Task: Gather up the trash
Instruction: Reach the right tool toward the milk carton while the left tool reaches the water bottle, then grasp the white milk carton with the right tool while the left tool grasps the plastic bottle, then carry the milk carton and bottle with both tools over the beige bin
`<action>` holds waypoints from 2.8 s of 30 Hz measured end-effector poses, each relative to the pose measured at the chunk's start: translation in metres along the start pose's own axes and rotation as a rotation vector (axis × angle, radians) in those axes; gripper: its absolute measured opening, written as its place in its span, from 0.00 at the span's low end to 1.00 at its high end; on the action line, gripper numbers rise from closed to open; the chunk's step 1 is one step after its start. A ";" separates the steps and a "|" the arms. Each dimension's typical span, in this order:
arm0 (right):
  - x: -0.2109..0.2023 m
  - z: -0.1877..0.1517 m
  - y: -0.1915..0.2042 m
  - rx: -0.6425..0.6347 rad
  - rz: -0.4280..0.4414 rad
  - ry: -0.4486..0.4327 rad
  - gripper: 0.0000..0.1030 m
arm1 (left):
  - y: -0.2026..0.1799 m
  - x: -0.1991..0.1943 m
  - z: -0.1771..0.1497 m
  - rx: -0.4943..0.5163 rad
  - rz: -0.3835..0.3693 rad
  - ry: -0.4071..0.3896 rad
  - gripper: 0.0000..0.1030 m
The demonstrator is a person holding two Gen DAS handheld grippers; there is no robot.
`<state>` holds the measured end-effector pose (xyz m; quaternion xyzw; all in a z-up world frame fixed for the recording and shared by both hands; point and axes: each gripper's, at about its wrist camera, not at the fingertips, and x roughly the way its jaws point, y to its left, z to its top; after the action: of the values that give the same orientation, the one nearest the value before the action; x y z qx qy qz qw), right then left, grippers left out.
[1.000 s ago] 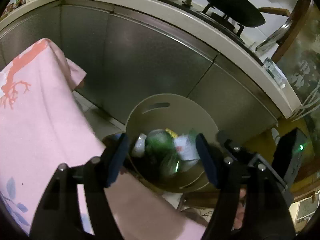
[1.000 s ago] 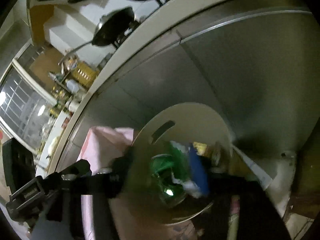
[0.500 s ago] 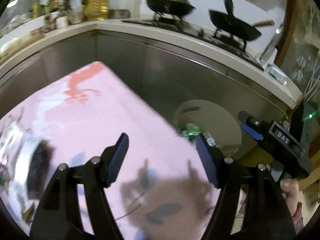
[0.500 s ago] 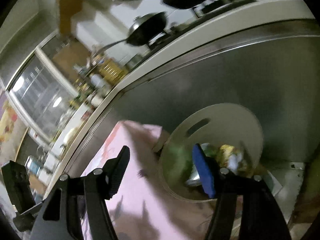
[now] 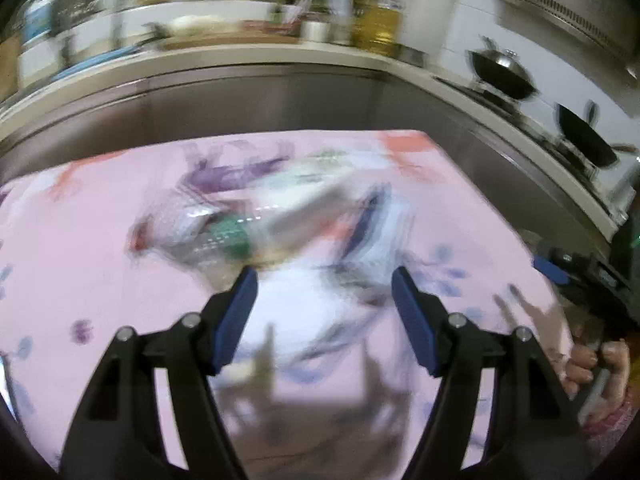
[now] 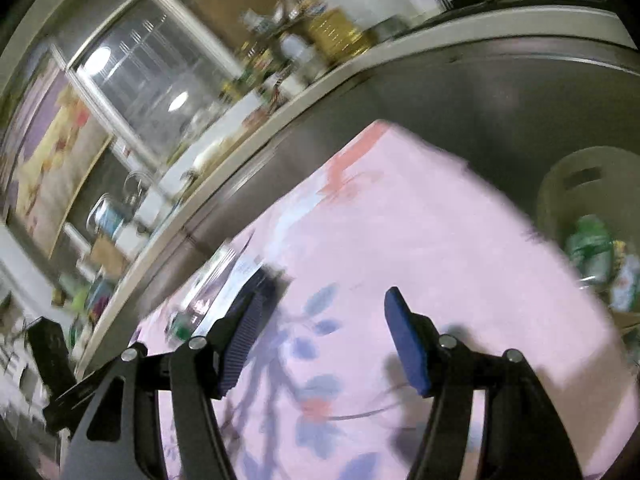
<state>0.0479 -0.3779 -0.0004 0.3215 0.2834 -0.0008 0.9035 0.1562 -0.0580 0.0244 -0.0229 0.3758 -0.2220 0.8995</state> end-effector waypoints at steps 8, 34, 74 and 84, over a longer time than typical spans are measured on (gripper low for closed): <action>0.064 -0.012 0.070 -0.051 0.020 0.117 0.61 | 0.040 0.012 0.031 0.053 0.057 -0.022 0.65; 0.121 -0.015 0.077 -0.148 -0.268 0.092 0.71 | -0.028 0.116 0.067 0.326 0.086 0.092 0.80; 0.033 -0.003 -0.004 -0.038 -0.084 0.027 0.48 | -0.063 0.150 0.077 0.311 0.192 0.212 0.56; -0.011 0.020 -0.040 0.030 -0.101 -0.081 0.47 | -0.134 0.105 0.105 0.344 0.024 0.084 0.54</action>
<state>0.0409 -0.4233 -0.0055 0.3200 0.2627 -0.0638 0.9080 0.2420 -0.2355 0.0572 0.1451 0.3697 -0.2732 0.8761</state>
